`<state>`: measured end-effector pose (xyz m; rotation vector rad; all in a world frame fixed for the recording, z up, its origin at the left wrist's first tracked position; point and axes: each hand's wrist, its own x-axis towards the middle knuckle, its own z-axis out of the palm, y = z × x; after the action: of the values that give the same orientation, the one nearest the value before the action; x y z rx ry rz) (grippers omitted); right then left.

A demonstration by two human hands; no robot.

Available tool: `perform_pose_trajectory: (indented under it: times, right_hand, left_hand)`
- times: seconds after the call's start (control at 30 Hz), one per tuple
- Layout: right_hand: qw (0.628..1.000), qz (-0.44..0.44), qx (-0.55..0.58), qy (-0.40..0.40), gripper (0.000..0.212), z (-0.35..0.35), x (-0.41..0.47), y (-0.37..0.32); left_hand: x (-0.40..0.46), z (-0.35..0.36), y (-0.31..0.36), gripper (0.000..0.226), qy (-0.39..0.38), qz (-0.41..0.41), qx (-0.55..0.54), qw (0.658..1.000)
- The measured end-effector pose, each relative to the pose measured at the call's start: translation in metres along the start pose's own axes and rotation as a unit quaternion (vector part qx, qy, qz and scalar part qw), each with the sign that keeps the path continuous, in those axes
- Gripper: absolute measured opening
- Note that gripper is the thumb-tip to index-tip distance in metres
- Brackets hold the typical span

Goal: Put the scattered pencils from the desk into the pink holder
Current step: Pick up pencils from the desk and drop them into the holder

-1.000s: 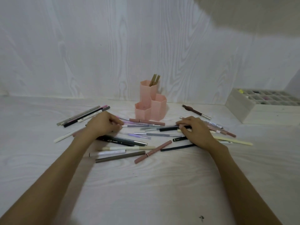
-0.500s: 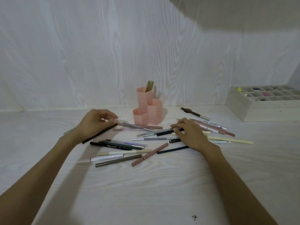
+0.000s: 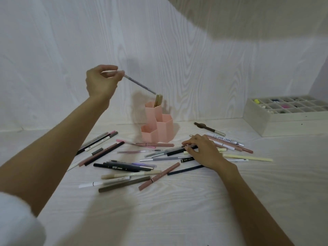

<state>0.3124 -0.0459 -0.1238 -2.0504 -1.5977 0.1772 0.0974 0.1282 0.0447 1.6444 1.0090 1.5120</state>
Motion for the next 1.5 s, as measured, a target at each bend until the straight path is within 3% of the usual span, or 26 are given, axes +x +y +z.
perform_pose_trajectory:
  times: [0.2, 0.67, 0.8, 0.87, 1.0, 1.17, 1.3, 1.5]
  right_hand:
    - [1.0, -0.003, 0.014, 0.012, 0.025, 0.001, 0.001, 0.002]
    - [1.0, -0.014, 0.007, 0.025, 0.027, 0.004, 0.001, 0.004]
    - [1.0, -0.015, 0.026, 0.01, 0.02, 0.002, 0.001, 0.002]
    - [0.999, -0.019, 0.032, 0.006, 0.017, 0.001, 0.0, 0.002]
    - [0.999, -0.014, 0.051, 0.002, 0.015, 0.0, 0.001, 0.003]
    - [0.998, -0.005, 0.052, -0.039, 0.024, -0.003, 0.004, 0.001]
    - [0.993, -0.006, 0.093, -0.068, 0.022, -0.01, 0.007, -0.002]
    - [0.99, 0.017, 0.136, -0.04, 0.012, -0.009, 0.008, -0.005]
  left_hand:
    - [0.001, 0.014, 0.003, 0.021, 0.028, 0.088, 0.183, 0.979]
    - [-0.017, 0.069, -0.039, 0.025, -0.173, 0.117, 0.321, 0.924]
    - [-0.015, 0.072, -0.037, 0.031, -0.33, 0.029, 0.221, 0.917]
    - [-0.013, 0.069, -0.035, 0.029, -0.367, -0.013, 0.176, 0.913]
    - [-0.011, 0.055, -0.037, 0.046, -0.293, 0.004, 0.177, 0.939]
    - [-0.057, 0.005, -0.07, 0.028, -0.117, 0.111, 0.204, 0.966]
    - [-0.099, -0.029, -0.116, 0.024, -0.141, 0.094, 0.24, 0.956]
    - [-0.108, -0.045, -0.146, 0.02, -0.183, 0.05, 0.261, 0.947]
